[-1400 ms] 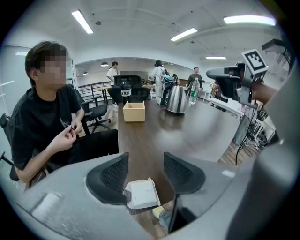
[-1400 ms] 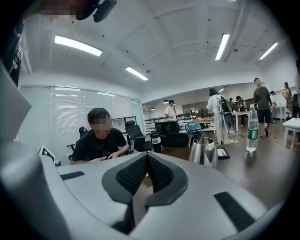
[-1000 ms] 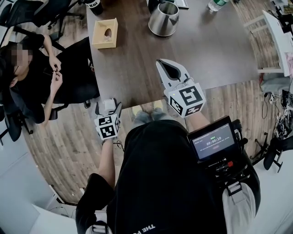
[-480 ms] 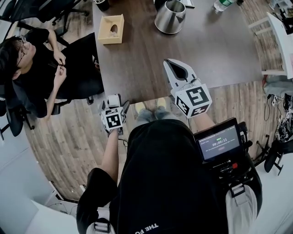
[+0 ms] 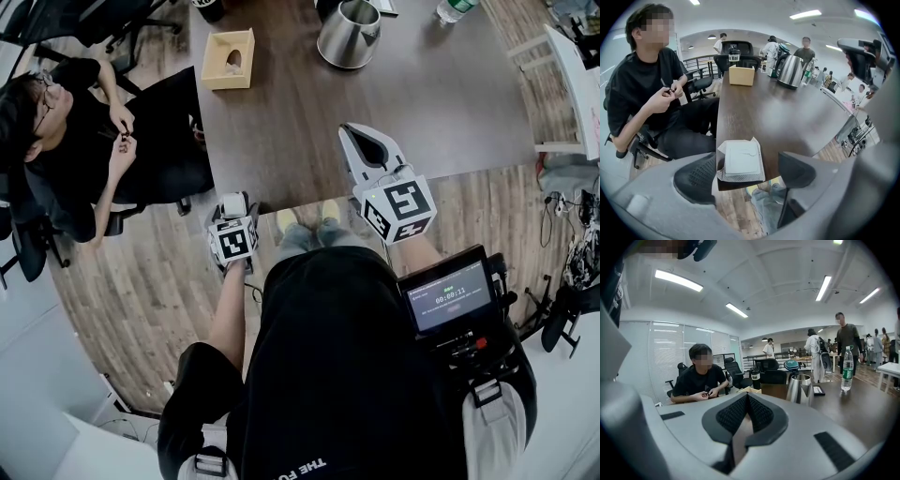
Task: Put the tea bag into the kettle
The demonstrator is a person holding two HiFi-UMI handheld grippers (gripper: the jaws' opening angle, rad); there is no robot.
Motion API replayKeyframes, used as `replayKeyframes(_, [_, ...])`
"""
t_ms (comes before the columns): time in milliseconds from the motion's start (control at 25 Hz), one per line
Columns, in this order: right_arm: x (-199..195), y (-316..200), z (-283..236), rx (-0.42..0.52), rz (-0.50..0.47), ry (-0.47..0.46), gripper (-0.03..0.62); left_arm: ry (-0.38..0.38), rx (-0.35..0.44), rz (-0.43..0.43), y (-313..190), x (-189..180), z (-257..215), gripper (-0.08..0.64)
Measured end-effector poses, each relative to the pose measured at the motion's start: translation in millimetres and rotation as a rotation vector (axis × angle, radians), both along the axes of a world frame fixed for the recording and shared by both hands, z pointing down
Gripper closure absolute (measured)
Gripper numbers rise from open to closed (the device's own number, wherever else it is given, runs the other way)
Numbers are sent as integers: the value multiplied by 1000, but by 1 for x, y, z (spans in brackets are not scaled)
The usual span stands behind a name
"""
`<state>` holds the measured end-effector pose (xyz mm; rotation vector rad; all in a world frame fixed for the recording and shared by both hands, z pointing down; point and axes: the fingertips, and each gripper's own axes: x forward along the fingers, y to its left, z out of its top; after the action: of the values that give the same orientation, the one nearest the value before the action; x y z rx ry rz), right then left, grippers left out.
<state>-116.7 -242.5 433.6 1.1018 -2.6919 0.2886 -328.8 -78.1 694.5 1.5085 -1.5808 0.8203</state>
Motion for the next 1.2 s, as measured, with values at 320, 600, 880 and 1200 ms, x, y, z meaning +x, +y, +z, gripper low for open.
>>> replayKeyframes(320, [-1,-1,-1,-4,8,-1,586,-30,-40,16,2,-3,6,222])
replayKeyframes(600, [0,-2,1,-9,15,1,586,-46,-38,31,-3,-1,4,282])
replayKeyframes(880, [-3,-2,0,-7,13,-2,586,-60,-28,48,-8,-2,4,316])
replayKeyframes(1200, [-2,-4,0,-7,16,-3,586,-68,-5,47,-13,-6,-3,333])
